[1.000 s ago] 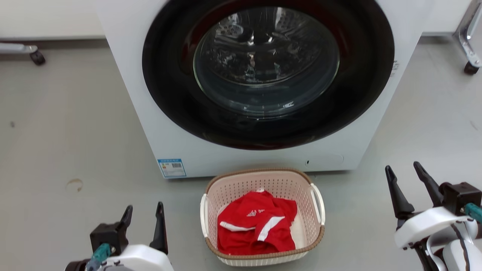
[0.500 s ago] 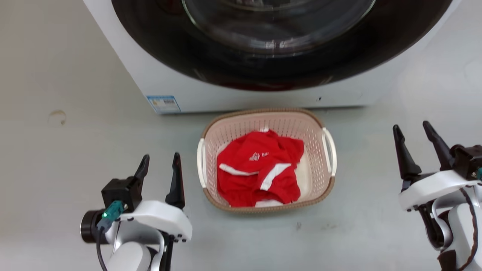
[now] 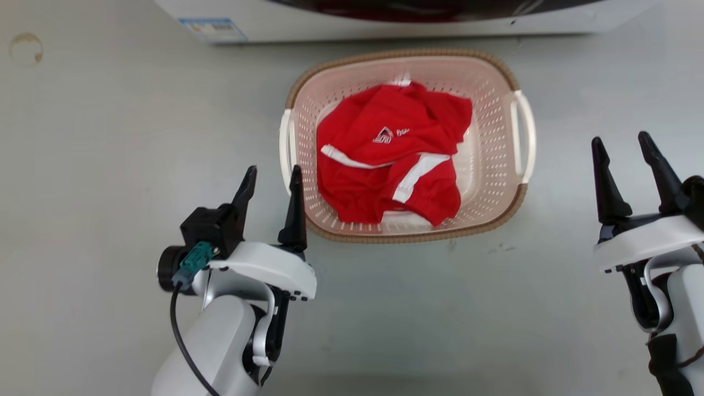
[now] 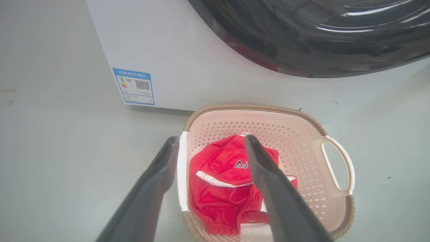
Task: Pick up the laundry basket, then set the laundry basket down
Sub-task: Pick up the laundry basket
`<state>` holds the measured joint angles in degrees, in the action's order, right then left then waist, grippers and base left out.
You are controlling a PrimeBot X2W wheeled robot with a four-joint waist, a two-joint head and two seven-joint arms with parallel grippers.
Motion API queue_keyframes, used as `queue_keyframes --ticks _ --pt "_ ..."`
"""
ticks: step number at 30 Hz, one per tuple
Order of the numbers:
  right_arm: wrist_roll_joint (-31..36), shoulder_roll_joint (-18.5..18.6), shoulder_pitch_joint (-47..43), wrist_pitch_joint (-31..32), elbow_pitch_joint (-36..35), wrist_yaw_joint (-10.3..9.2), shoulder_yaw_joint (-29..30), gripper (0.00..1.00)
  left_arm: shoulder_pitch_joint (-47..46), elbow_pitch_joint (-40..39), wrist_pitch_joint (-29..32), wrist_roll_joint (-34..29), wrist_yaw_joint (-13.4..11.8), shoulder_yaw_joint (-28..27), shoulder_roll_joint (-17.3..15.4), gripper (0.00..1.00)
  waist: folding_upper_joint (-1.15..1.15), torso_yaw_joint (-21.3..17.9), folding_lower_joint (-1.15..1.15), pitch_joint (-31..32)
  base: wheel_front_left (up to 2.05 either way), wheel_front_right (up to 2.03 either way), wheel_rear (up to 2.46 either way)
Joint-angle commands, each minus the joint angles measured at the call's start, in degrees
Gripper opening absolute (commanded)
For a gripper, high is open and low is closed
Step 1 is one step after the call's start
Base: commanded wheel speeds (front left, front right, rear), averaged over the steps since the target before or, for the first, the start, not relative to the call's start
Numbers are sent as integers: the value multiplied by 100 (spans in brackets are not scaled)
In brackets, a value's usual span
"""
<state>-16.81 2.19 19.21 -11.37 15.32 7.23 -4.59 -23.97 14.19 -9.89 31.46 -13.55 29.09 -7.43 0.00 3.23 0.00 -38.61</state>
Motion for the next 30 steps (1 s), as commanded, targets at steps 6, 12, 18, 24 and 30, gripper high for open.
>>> queue_keyframes --ticks 6,12,18,24,30 --pt "-10 69 174 -153 -80 25 -110 100 -475 364 -242 80 279 -96 116 100 0 221 0 -779 0 0 0" --pt "-152 69 460 -227 286 25 -236 100 -912 1102 -419 233 617 -152 280 100 0 290 0 -1019 0 0 0" --pt "-283 69 872 -290 857 25 -375 100 -1358 1858 -493 312 1003 -208 372 100 0 330 0 -1146 0 0 0" --pt "-482 69 1346 -338 1450 25 -723 100 -1892 2574 -508 239 1285 -291 425 100 0 315 0 -1216 0 0 0" --pt "-857 69 1746 -357 1946 25 -998 100 -2219 3146 -509 89 1549 -341 444 100 0 295 0 -1318 0 0 0"
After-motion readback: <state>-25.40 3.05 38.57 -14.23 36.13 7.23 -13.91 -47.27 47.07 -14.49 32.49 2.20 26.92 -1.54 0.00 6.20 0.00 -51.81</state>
